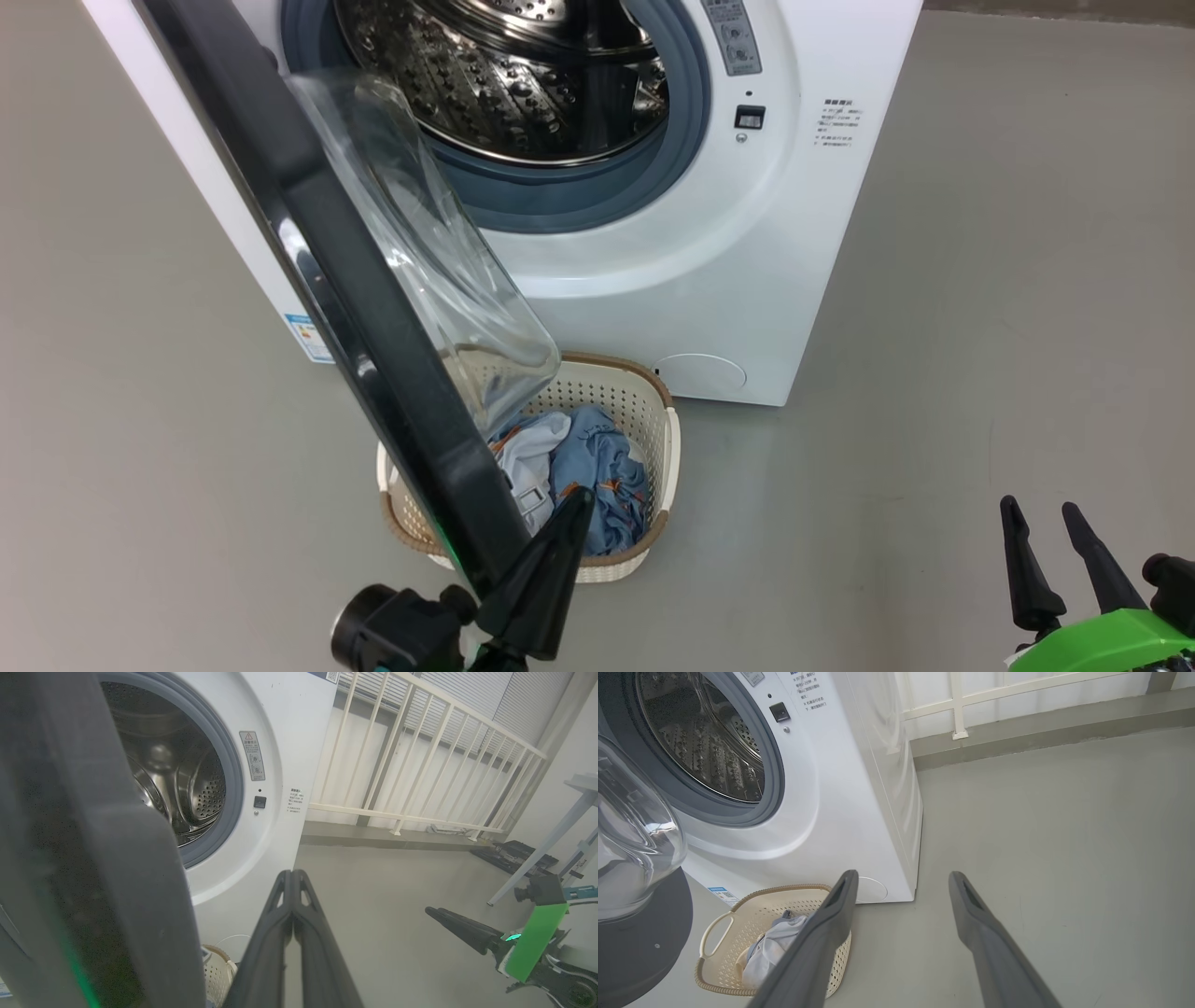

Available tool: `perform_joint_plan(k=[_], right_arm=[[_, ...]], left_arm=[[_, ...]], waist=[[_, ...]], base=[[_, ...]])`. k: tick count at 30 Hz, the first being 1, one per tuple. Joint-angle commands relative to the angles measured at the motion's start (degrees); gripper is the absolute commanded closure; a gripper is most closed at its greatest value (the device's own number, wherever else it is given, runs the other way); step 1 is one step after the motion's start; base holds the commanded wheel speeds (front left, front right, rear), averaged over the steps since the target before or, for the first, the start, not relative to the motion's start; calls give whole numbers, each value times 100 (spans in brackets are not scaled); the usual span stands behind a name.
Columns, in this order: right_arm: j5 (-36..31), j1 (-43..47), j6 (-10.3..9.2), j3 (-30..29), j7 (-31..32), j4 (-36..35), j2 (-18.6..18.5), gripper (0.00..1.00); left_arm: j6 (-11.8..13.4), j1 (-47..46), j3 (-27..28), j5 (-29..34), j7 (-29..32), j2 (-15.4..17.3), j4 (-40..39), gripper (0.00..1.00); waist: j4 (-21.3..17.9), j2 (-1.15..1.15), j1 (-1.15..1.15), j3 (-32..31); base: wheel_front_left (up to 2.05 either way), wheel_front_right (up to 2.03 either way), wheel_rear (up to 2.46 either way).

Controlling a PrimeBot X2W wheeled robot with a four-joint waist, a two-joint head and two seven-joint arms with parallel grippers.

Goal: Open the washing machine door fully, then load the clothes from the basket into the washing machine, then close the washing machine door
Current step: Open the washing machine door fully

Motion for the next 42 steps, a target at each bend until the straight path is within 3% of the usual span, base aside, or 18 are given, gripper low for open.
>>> perform_joint_plan(k=[1, 24, 42], right_arm=[[-50, -139, 17, 139, -69, -161, -126, 0], [-64, -84, 17, 139, -69, -184, -117, 0], [-66, -116, 17, 247, -69, -229, -156, 0]], left_arm=[[59, -248, 166, -56, -91, 1, 53, 100], [341, -471, 401, -328, -305, -3, 794, 100], [486, -407, 421, -323, -328, 61, 772, 100]], waist=[[8, 0, 0, 20], [161, 0, 0, -15], [631, 0, 0, 28]], base=[[0, 0, 0], [0, 0, 0], [0, 0, 0]])
